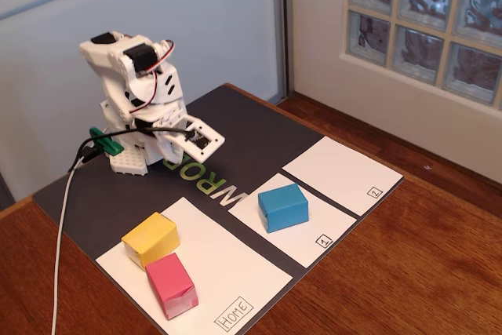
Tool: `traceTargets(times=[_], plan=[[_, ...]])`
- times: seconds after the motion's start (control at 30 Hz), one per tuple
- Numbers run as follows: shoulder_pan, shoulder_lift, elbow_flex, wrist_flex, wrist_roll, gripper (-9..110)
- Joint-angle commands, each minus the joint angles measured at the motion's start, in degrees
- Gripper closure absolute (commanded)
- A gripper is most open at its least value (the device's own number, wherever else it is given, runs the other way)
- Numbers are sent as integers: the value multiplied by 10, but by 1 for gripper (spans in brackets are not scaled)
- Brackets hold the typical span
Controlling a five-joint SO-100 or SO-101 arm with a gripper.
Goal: Move box blue to zone 1
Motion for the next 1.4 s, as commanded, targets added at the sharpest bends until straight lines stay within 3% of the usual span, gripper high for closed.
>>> traceTargets(times=[0.0, 0.83, 1.37], plan=[[0, 40, 29, 15, 0, 102], [-55, 266, 169, -5, -25, 102], [-62, 267, 202, -18, 18, 102]])
